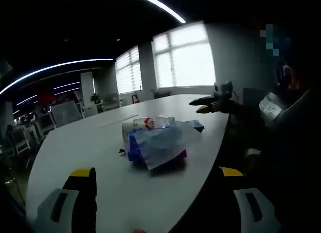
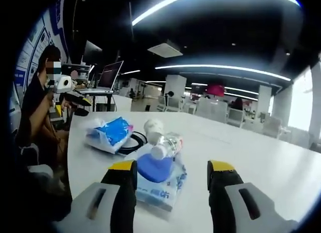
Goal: Arrange the tabletop items into an orderly group along one side of the table until the central work area is clear of visible clutter.
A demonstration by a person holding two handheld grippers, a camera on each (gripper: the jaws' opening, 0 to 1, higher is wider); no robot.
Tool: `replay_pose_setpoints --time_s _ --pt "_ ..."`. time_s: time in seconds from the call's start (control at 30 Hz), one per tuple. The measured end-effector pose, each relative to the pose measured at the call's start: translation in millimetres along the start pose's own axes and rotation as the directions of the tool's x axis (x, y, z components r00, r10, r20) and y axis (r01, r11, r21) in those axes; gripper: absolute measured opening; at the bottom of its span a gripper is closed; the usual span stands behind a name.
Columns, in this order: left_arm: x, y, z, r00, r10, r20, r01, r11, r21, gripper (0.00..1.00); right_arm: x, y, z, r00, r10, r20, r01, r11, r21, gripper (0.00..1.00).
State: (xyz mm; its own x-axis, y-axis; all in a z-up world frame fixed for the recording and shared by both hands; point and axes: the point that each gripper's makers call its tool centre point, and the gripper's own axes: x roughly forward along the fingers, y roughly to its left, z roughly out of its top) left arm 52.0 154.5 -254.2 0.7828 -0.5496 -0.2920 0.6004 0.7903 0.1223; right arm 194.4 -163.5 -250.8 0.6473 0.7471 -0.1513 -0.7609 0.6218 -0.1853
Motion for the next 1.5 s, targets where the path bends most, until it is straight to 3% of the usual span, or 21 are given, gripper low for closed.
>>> replay_pose_setpoints --time_s 0.43,0.93,1.5 --pt "-1 -0.9 0.1 1.0 -0.002 -0.002 0.002 1.0 0.002 0.99 10 7 1.3 1.0 0.027 -0.003 -0.027 1.0 0.004 0.46" --pt "-2 -3.9 0.2 1.0 -0.011 0.008 0.011 1.0 0.003 0.98 24 14 8.6 1.0 -0.002 0.022 0.002 1.0 -0.008 0.41" --pt "-4 -2.9 -1.7 1.0 -0.008 0.003 0.008 1.0 0.001 0.98 42 24 -0.8 1.0 0.019 -0.011 -0.019 1.0 -0.003 0.39"
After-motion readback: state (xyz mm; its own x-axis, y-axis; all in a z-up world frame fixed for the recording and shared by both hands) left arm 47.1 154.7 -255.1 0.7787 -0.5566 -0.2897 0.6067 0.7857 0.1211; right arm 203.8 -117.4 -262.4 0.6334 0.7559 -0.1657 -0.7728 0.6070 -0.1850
